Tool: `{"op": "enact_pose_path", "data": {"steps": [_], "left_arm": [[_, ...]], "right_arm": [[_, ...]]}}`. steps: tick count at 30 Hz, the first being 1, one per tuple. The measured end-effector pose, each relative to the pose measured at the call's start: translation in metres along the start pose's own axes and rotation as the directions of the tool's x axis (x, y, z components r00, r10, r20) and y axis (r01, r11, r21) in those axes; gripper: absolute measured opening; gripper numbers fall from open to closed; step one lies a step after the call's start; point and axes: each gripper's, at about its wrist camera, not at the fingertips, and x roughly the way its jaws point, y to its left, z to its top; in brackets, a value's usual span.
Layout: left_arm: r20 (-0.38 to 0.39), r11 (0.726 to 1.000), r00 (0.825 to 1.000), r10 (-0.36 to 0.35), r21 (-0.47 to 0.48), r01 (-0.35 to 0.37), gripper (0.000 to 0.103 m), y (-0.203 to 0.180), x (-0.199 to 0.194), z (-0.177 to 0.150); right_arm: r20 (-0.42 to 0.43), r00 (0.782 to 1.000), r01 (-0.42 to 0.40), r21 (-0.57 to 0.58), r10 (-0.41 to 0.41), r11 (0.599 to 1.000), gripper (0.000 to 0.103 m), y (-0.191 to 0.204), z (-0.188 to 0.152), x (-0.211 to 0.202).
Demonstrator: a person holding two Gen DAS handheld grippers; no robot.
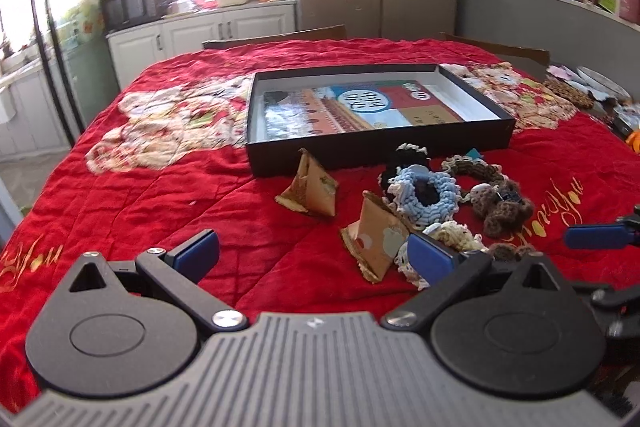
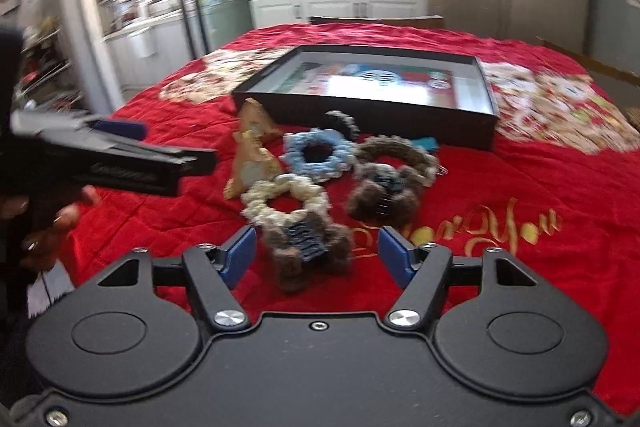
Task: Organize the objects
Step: 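Grasp a tan paper packet with the left tool while the right tool grasps a brown fuzzy clip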
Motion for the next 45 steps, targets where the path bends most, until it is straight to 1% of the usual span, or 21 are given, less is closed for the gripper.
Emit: {"op": "enact_pose_path", "data": {"steps": [1, 3, 6, 11, 14, 16, 18, 19, 21, 28, 30, 33, 34, 40, 45], "left_arm": [[0.001, 1.0, 1.0, -0.005, 0.011, 0.005, 0.102, -0.001, 0.003, 0.0], [-0.004, 0.999, 1.0, -0.024, 0.03, 0.024, 0.098, -0.002, 0.009, 0.0], [-0.024, 0.997, 0.997, -0.071, 0.029, 0.072, 0.094, 0.0, 0.019, 0.0], [-0.039, 0.991, 0.991, -0.132, 0.03, 0.133, 0.088, -0.001, 0.029, 0.0], [-0.042, 0.987, 0.987, -0.157, 0.039, 0.159, 0.084, -0.004, 0.033, 0.0], [-0.05, 0.984, 0.984, -0.168, 0.044, 0.17, 0.08, -0.006, 0.039, 0.001], [-0.062, 0.981, 0.981, -0.186, 0.037, 0.189, 0.073, -0.007, 0.044, 0.001], [-0.068, 0.98, 0.978, -0.196, 0.03, 0.198, 0.071, -0.006, 0.046, 0.001], [-0.074, 0.977, 0.975, -0.211, 0.019, 0.213, 0.065, -0.006, 0.05, 0.002], [-0.072, 0.975, 0.973, -0.221, 0.014, 0.223, 0.051, -0.007, 0.056, 0.002], [-0.071, 0.974, 0.972, -0.224, 0.013, 0.226, 0.044, -0.007, 0.057, 0.002], [-0.066, 0.975, 0.973, -0.221, 0.015, 0.223, 0.041, -0.007, 0.056, 0.001], [-0.064, 0.975, 0.973, -0.221, 0.015, 0.222, 0.037, -0.007, 0.056, 0.001], [-0.055, 0.976, 0.975, -0.215, 0.028, 0.217, 0.035, -0.008, 0.052, 0.001], [-0.047, 0.975, 0.974, -0.219, 0.019, 0.221, 0.034, -0.005, 0.045, 0.002]], "right_arm": [[-0.002, 1.0, -0.007, -0.02, 0.007, 1.0, 0.063, 0.003, 0.0, 0.003], [-0.008, 1.0, -0.019, -0.057, 0.019, 0.998, 0.062, 0.007, -0.001, 0.008], [-0.01, 1.0, -0.03, -0.1, 0.029, 0.995, 0.058, 0.01, 0.0, 0.014], [-0.013, 1.0, -0.026, -0.151, 0.024, 0.988, 0.058, 0.011, 0.0, 0.023], [-0.046, 0.999, -0.033, -0.175, 0.025, 0.984, 0.058, 0.011, -0.002, 0.032], [-0.061, 0.998, -0.032, -0.186, 0.021, 0.982, 0.057, 0.011, -0.005, 0.038], [-0.07, 0.997, -0.03, -0.184, 0.018, 0.983, 0.051, 0.008, -0.006, 0.043], [-0.071, 0.997, -0.035, -0.177, 0.023, 0.984, 0.05, 0.006, -0.007, 0.044], [-0.064, 0.997, -0.045, -0.163, 0.035, 0.986, 0.047, 0.003, -0.007, 0.044], [-0.056, 0.997, -0.055, -0.151, 0.047, 0.987, 0.044, -0.002, -0.008, 0.043], [-0.053, 0.997, -0.055, -0.147, 0.048, 0.988, 0.044, -0.003, -0.007, 0.042], [-0.046, 0.998, -0.056, -0.133, 0.05, 0.99, 0.043, -0.006, -0.007, 0.041], [-0.045, 0.998, -0.056, -0.128, 0.051, 0.99, 0.043, -0.006, -0.007, 0.041], [-0.028, 0.998, -0.057, -0.121, 0.054, 0.991, 0.042, -0.009, -0.005, 0.035], [-0.011, 0.999, -0.054, -0.119, 0.053, 0.991, 0.042, -0.009, -0.001, 0.028]]}}
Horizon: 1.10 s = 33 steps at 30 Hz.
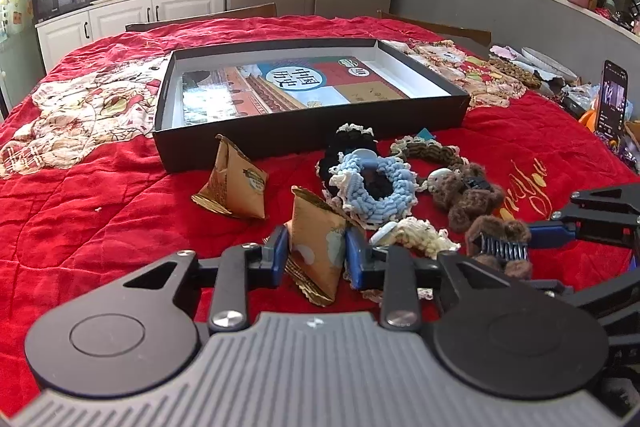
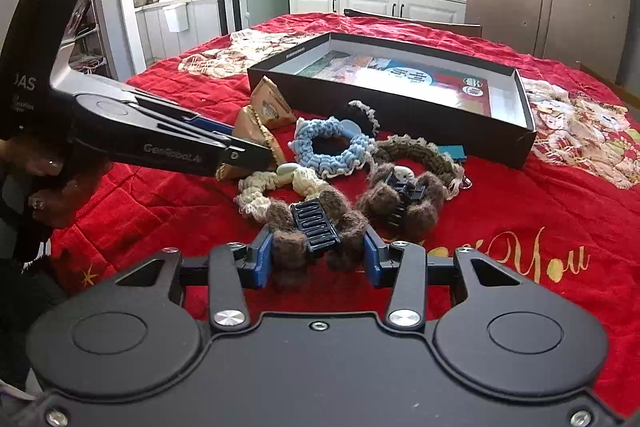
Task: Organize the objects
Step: 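Grasp a tan paper packet with the left tool while the right tool grasps a brown fuzzy clip, then carry both items into the black box and open both tools to release them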
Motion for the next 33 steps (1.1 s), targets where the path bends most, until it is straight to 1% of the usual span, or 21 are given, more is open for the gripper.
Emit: {"op": "enact_pose_path", "data": {"steps": [8, 11, 16, 19, 23, 26, 29, 33], "left_arm": [[0.047, 1.0, 0.999, -0.007, -0.006, 0.008, 0.034, 0.003, -0.022, 0.009], [0.073, 1.0, 0.997, -0.011, -0.005, 0.011, 0.034, 0.005, -0.027, 0.019], [0.124, 1.0, 0.992, 0.017, -0.009, -0.016, 0.034, 0.009, -0.027, 0.042], [0.145, 0.999, 0.989, 0.028, -0.029, -0.024, 0.034, 0.016, -0.022, 0.059], [0.15, 0.998, 0.988, 0.035, -0.058, -0.027, 0.034, 0.025, -0.009, 0.077], [0.156, 0.997, 0.986, 0.058, -0.066, -0.048, 0.034, 0.031, 0.002, 0.089], [0.157, 0.995, 0.985, 0.074, -0.074, -0.063, 0.034, 0.037, 0.016, 0.101], [0.14, 0.993, 0.986, 0.091, -0.093, -0.079, 0.034, 0.045, 0.036, 0.113]], "right_arm": [[0.048, 0.999, 0.005, 0.029, -0.007, 1.0, 0.042, -0.01, 0.012, -0.015], [0.078, 0.996, 0.039, 0.02, -0.041, 0.999, 0.042, -0.015, 0.023, -0.018], [0.132, 0.987, 0.094, 0.013, -0.095, 0.995, 0.042, -0.03, 0.048, -0.017], [0.16, 0.979, 0.127, 0.023, -0.129, 0.992, 0.042, -0.041, 0.064, -0.012], [0.193, 0.971, 0.131, 0.066, -0.141, 0.989, 0.042, -0.058, 0.087, -0.004], [0.213, 0.963, 0.151, 0.08, -0.165, 0.985, 0.042, -0.07, 0.104, 0.005], [0.214, 0.959, 0.169, 0.094, -0.186, 0.981, 0.042, -0.08, 0.118, 0.019], [0.193, 0.96, 0.18, 0.117, -0.201, 0.977, 0.042, -0.097, 0.133, 0.042]]}}
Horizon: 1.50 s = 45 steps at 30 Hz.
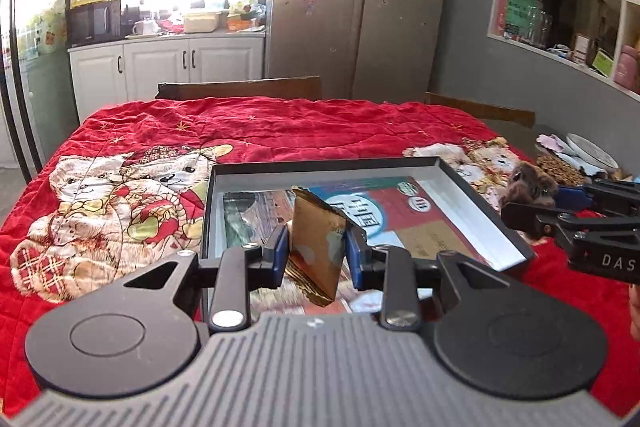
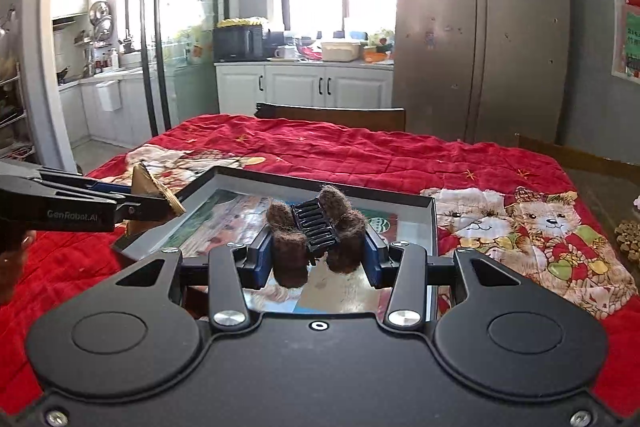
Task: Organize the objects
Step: 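Carry both items into the black box and open both tools to release them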
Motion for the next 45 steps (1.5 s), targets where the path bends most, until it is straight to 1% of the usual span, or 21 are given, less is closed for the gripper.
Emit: {"op": "enact_pose_path", "data": {"steps": [9, 14, 18, 21, 25, 30, 40, 45], "left_arm": [[-0.037, 0.999, 0.999, 0.034, -0.017, -0.035, 0.034, 0.006, 0.045, 0.017], [-0.055, 0.999, 0.998, 0.037, -0.018, -0.038, 0.034, 0.007, 0.068, 0.023], [-0.072, 0.998, 0.996, 0.052, -0.02, -0.054, 0.034, 0.01, 0.088, 0.026], [-0.084, 0.997, 0.995, 0.061, -0.038, -0.064, 0.034, 0.015, 0.102, 0.028], [-0.09, 0.996, 0.994, 0.06, -0.061, -0.066, 0.034, 0.022, 0.114, 0.031], [-0.095, 0.996, 0.994, 0.061, -0.062, -0.067, 0.035, 0.024, 0.126, 0.032], [-0.12, 0.996, 0.99, 0.068, -0.041, -0.074, 0.035, 0.021, 0.139, 0.028], [-0.126, 0.996, 0.989, 0.075, -0.041, -0.081, 0.035, 0.022, 0.141, 0.028]], "right_arm": [[-0.021, 0.999, 0.033, 0.018, -0.033, 0.999, 0.042, -0.013, 0.015, 0.056], [-0.042, 0.998, 0.056, 0.022, -0.055, 0.998, 0.042, -0.018, 0.018, 0.086], [-0.075, 0.995, 0.062, 0.033, -0.06, 0.997, 0.042, -0.024, 0.021, 0.118], [-0.1, 0.993, 0.068, 0.047, -0.063, 0.997, 0.042, -0.028, 0.02, 0.14], [-0.118, 0.99, 0.086, 0.054, -0.079, 0.995, 0.042, -0.03, 0.02, 0.161], [-0.139, 0.987, 0.095, 0.073, -0.084, 0.993, 0.042, -0.035, 0.018, 0.178], [-0.174, 0.98, 0.114, 0.088, -0.097, 0.99, 0.042, -0.046, 0.013, 0.19], [-0.19, 0.975, 0.128, 0.055, -0.115, 0.99, 0.042, -0.04, 0.013, 0.193]]}}
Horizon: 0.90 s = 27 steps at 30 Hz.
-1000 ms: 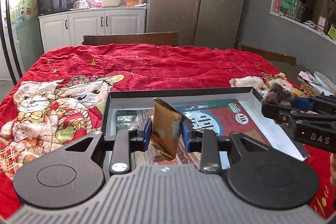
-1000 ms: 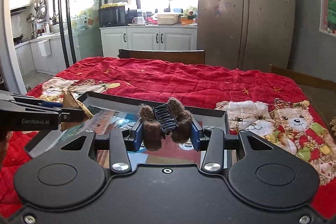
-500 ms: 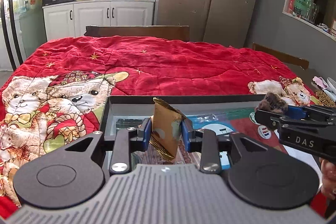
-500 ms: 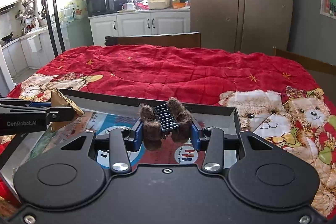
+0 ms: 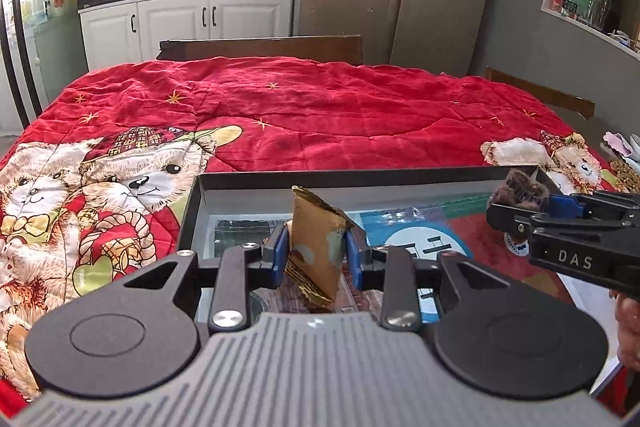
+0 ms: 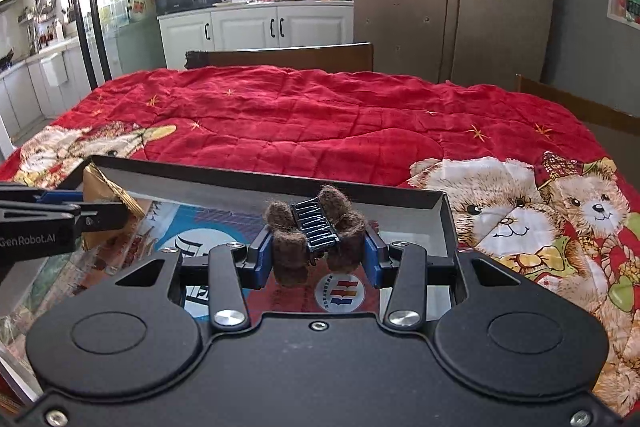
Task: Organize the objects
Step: 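Carry both items into the black box and open both tools to release them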
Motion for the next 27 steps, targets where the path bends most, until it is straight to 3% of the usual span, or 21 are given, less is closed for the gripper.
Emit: {"op": "enact_pose_path", "data": {"steps": [10, 17, 22, 25, 27], "left_arm": [[-0.017, 1.0, 1.0, 0.008, 0.003, -0.008, 0.035, 0.0, 0.0048, -0.0008], [-0.028, 1.0, 1.0, 0.006, 0.005, -0.006, 0.037, 0.0005, 0.0061, -0.0017], [-0.026, 1.0, 1.0, 0.008, 0.008, -0.008, 0.045, -0.0002, 0.0051, -0.002], [-0.019, 1.0, 1.0, 0.012, 0.015, -0.012, 0.045, -0.001, 0.0038, -0.002], [-0.016, 1.0, 1.0, 0.015, 0.02, -0.015, 0.056, -0.002, 0.0034, -0.002]], "right_arm": [[-0.037, 0.999, 0.0, -0.012, -0.001, 1.0, 0.043, 0.0022, -0.0007, 0.006], [-0.065, 0.998, 0.0, -0.016, -0.001, 1.0, 0.049, 0.0022, -0.0007, 0.0092], [-0.066, 0.998, 0.0, -0.021, -0.001, 1.0, 0.051, 0.003, -0.0004, 0.0095], [-0.065, 0.998, -0.004, -0.025, 0.002, 1.0, 0.062, 0.0036, -0.0002, 0.0093], [-0.055, 0.998, -0.008, -0.032, 0.006, 0.999, 0.072, 0.0043, -0.0002, 0.0079]]}}
